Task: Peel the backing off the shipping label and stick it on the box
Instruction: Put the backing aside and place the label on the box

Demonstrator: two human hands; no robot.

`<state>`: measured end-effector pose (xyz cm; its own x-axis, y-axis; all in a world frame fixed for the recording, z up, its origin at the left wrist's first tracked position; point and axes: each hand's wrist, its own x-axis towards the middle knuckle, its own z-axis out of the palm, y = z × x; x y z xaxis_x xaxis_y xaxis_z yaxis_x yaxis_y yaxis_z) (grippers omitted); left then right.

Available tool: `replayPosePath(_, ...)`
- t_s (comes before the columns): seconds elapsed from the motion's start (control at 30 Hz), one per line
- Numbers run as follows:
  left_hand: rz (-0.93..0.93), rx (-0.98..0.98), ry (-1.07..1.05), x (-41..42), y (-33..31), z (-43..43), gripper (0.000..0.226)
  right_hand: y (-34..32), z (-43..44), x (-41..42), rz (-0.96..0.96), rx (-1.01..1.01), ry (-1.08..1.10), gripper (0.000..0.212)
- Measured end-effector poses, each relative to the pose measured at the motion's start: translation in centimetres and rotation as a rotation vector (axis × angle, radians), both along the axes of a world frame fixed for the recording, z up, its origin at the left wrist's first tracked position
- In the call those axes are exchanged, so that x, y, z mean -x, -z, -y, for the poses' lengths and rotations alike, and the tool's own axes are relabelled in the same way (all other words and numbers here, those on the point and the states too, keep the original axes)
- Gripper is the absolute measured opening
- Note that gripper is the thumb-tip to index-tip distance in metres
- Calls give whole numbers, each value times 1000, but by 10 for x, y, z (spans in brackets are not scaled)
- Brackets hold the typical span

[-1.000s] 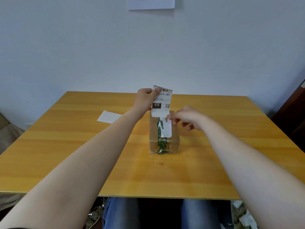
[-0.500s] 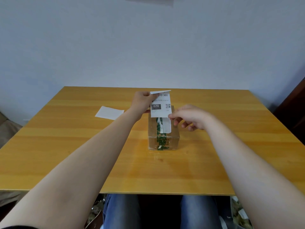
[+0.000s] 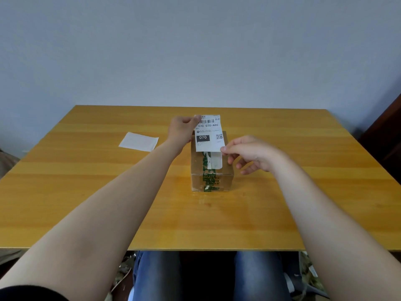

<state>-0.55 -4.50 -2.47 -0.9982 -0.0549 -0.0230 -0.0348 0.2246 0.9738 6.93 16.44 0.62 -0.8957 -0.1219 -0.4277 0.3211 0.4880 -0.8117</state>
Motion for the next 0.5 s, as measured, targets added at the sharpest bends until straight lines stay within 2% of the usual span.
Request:
replayPosePath(0.23, 11, 55, 47, 6, 11, 2, 24, 2, 3, 1, 35, -70, 2, 18)
replayPosePath(0.5, 130, 110, 76, 20, 29, 2, 34, 8, 9, 4, 66, -188, 15, 17)
